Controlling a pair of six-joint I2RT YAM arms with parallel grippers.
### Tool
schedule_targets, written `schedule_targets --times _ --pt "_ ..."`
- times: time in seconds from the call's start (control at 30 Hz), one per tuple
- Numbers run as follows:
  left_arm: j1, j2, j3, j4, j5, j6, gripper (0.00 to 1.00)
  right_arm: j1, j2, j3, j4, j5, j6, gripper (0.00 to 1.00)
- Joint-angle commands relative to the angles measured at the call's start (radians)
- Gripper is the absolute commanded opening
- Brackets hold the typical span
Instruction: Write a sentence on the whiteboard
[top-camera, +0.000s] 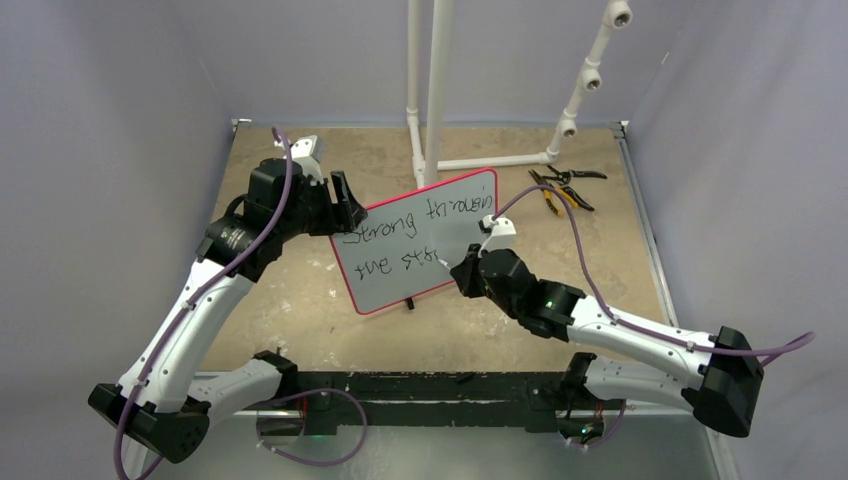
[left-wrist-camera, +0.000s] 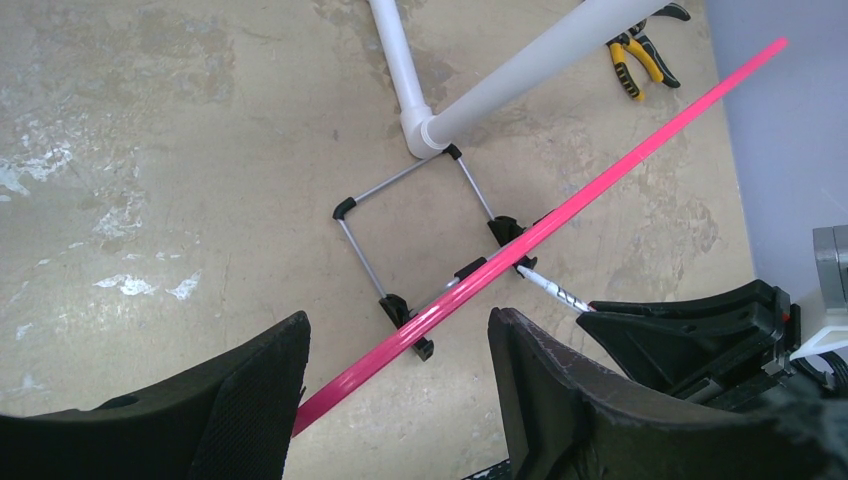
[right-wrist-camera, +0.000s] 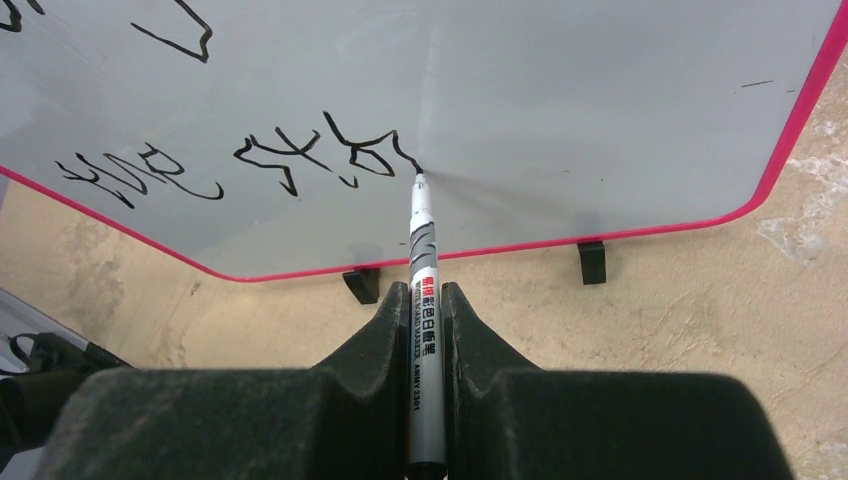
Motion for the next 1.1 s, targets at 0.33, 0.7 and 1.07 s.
schedule_targets --times 0.33,0.7,1.07 --pt "-0.002 -0.005 0.002 0.018 0.023 -0.011 0.65 -0.005 -0.019 0.039 0.062 0.044 -0.005 0.0" --pt "-0.002 -0.011 0.001 0.015 0.023 -0.011 0.65 -0.005 -0.05 0.045 0.072 0.073 -0.003 0.0" --pt "-0.002 -0.02 0.0 0.008 0.022 -0.013 0.65 -0.005 -0.065 0.042 0.019 0.112 0.039 0.0"
